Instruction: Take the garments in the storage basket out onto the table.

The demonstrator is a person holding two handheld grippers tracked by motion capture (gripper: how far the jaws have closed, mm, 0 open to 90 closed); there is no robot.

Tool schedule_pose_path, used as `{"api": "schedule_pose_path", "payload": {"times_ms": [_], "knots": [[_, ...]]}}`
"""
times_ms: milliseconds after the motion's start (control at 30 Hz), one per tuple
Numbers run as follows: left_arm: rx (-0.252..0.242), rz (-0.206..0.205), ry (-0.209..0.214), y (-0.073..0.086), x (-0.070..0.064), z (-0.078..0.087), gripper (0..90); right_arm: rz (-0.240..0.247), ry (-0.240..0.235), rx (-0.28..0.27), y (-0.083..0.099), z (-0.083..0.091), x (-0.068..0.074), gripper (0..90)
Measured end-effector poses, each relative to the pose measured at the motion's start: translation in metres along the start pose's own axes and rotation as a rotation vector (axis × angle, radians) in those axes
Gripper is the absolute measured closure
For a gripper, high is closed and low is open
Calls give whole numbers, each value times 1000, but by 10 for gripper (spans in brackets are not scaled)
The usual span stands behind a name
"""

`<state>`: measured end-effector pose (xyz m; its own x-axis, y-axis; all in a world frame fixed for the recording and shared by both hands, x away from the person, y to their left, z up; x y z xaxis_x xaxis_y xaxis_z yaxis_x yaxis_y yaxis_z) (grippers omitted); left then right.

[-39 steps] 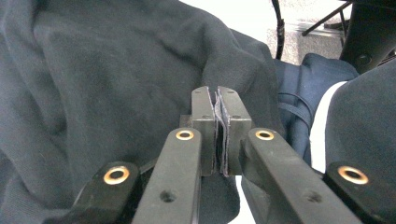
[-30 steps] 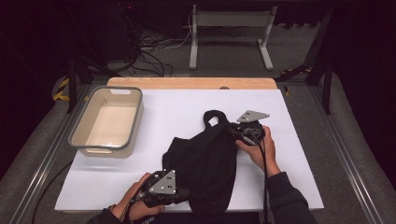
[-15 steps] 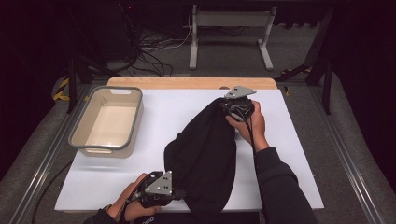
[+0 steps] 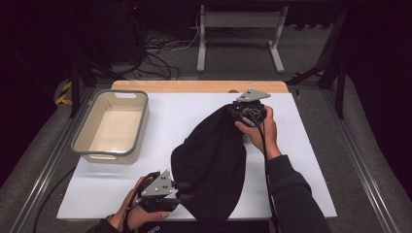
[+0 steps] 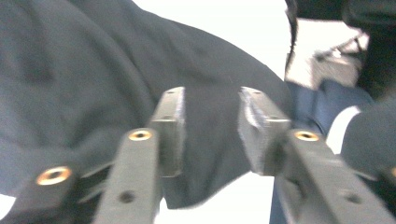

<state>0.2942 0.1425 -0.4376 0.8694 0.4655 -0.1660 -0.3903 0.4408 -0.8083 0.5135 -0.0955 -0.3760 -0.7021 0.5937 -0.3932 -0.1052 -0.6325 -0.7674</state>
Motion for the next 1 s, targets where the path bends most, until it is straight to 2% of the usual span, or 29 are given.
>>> {"api": "schedule_pose_path", "payload": {"times_ms": [67, 133, 233, 267, 333, 433, 533, 567, 600, 633, 733, 767, 800, 833, 900, 933, 1000], "knots": [[-21, -15, -1, -6, -6, -8, 486, -5, -9, 22, 7, 2, 1, 575], [-26, -40, -2, -12, -12, -19, 420, -38, -26, 10, 14, 6, 1, 546], [-11, -29, -2, -19, -13, -42, 356, -76, -51, 17, 27, 11, 3, 469], [-5, -26, 10, -22, -13, -49, 348, -79, -59, 28, 32, 12, 4, 453], [25, -38, -21, -24, -9, -64, 349, -78, -58, 40, 42, 15, 5, 425], [67, -2, -31, -24, -1, -83, 360, -113, -61, 55, 59, 19, 1, 388], [117, 11, -29, -22, 3, -96, 387, -100, -54, 101, 78, 20, 0, 393], [137, 15, -27, -20, 5, -100, 403, -109, -65, 113, 84, 20, 0, 412], [137, 15, -27, -20, 5, -100, 424, -109, -65, 113, 84, 20, 0, 412], [179, 7, -25, -15, 6, -106, 470, -118, -80, 134, 96, 17, 1, 461], [181, 22, -13, -13, 8, -108, 528, -118, -65, 153, 109, 13, -1, 598], [187, 15, -7, -14, 8, -108, 578, -127, -63, 153, 113, 12, -2, 656], [187, 15, -7, -14, 8, -108, 665, -127, -63, 153, 113, 12, -2, 656], [182, 23, -2, -14, 10, -108, 730, -131, -32, 162, 120, 9, -7, 748], [186, 29, 14, -14, 11, -107, 834, -132, -9, 158, 122, 9, -11, 832], [184, 28, 25, -14, 12, -108, 881, -126, 12, 162, 122, 9, -13, 851], [189, 27, 37, -14, 12, -107, 893, -113, 47, 162, 122, 10, -19, 879]]}}
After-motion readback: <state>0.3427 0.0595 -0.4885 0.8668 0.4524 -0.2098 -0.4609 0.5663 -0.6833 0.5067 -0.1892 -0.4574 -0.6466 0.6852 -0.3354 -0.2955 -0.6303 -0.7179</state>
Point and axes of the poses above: each handheld gripper's, and its own axes: z roughly backward along the jaws, y roughly out of its underside, x roughly to its left, the point moved 4 cm from there along -z, roughly forward along the jaws, and after that the axes turned 14 degrees about z, right-handed, at the moved point
